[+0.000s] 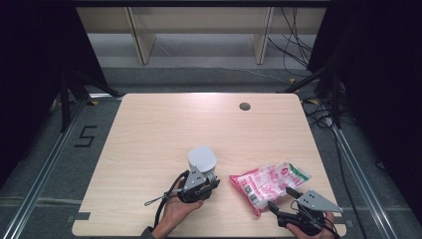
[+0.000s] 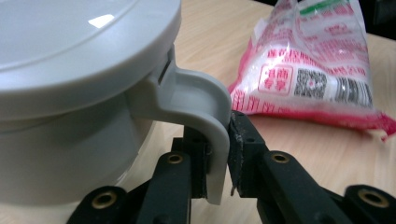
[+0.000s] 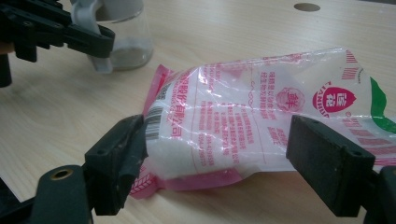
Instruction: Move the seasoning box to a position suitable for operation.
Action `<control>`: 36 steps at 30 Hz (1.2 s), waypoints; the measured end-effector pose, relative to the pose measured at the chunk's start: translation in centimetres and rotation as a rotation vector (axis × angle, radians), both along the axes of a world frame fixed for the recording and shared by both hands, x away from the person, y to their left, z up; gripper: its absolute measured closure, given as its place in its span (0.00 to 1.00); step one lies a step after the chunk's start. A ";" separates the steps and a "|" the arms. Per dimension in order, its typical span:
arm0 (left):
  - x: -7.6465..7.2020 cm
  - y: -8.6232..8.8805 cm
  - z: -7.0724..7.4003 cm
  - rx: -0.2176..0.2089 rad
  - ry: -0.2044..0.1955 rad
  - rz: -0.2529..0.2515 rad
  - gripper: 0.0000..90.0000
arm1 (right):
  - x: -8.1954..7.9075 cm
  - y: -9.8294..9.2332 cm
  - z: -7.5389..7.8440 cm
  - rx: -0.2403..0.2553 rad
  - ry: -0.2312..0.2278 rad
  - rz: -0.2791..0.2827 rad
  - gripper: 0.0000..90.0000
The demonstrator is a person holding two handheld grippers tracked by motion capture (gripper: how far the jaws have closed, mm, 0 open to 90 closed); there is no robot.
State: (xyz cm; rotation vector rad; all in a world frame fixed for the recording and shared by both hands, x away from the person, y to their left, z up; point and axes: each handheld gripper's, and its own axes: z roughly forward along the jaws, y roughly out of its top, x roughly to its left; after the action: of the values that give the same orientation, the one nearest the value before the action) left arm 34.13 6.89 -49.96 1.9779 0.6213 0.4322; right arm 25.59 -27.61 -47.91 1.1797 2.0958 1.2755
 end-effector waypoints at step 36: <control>3.9 8.9 -0.2 -0.047 -0.012 0.382 0.78 | 0.1 0.1 -0.1 0.012 -0.002 0.006 0.23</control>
State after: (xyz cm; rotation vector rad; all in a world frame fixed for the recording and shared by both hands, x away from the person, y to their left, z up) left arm 38.08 15.82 -50.20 1.8108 0.9980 0.6533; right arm 25.65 -27.49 -47.97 1.1776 2.0945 1.2925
